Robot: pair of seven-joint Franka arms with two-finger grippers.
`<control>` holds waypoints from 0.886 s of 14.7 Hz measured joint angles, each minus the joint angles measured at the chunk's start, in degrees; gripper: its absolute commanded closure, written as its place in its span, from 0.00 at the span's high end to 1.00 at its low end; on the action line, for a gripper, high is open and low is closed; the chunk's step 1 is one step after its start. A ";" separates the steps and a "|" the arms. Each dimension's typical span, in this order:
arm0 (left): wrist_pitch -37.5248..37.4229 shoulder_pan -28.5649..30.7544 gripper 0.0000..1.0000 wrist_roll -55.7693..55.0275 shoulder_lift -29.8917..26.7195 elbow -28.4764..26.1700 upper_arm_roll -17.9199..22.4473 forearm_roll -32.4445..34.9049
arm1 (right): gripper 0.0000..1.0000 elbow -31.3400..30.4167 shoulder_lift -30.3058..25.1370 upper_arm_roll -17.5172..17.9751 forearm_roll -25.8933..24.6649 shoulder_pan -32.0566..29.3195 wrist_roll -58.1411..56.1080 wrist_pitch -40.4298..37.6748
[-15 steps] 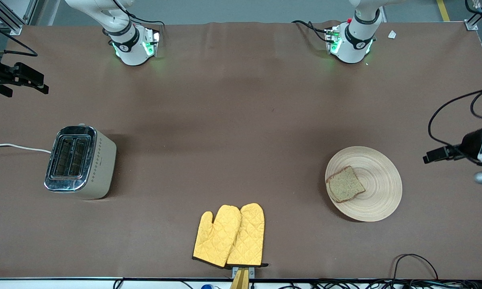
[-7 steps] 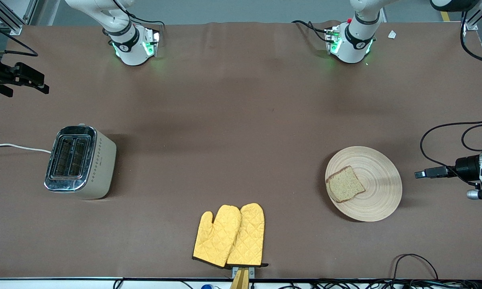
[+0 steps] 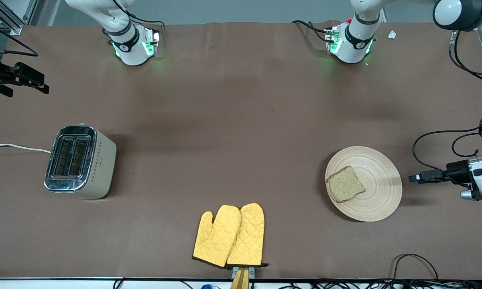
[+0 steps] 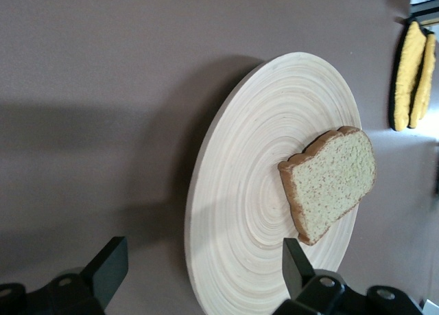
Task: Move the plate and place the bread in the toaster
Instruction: 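Close the left gripper on the wooden plate's rim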
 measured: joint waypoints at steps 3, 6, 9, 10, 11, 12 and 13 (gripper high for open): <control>0.00 0.73 0.83 6.68 2.88 0.14 -0.11 -1.92 | 1.00 0.00 0.00 -0.02 0.00 0.00 0.00 -0.18; -0.33 0.52 0.76 8.82 3.43 0.38 -0.87 -2.06 | 1.00 0.00 0.00 -0.02 0.00 0.00 0.00 -0.26; -0.86 0.35 0.63 9.43 3.68 0.38 -1.93 -2.07 | 1.00 0.00 0.00 -0.02 0.00 0.00 0.00 -0.28; -0.88 0.35 0.60 9.45 3.86 0.38 -2.20 -2.07 | 1.00 0.00 0.00 -0.02 0.00 0.00 0.00 -0.29; -0.91 0.35 0.55 9.46 4.09 0.38 -2.33 -2.07 | 1.00 0.00 0.00 -0.02 0.00 0.00 0.00 -0.30; -0.94 0.35 0.49 9.49 4.40 0.38 -2.36 -2.07 | 1.00 0.00 0.00 -0.02 0.00 0.00 0.00 -0.30; -0.94 0.38 0.42 9.50 4.74 0.38 -2.36 -2.07 | 1.00 0.00 0.00 -0.03 0.00 0.00 0.00 -0.30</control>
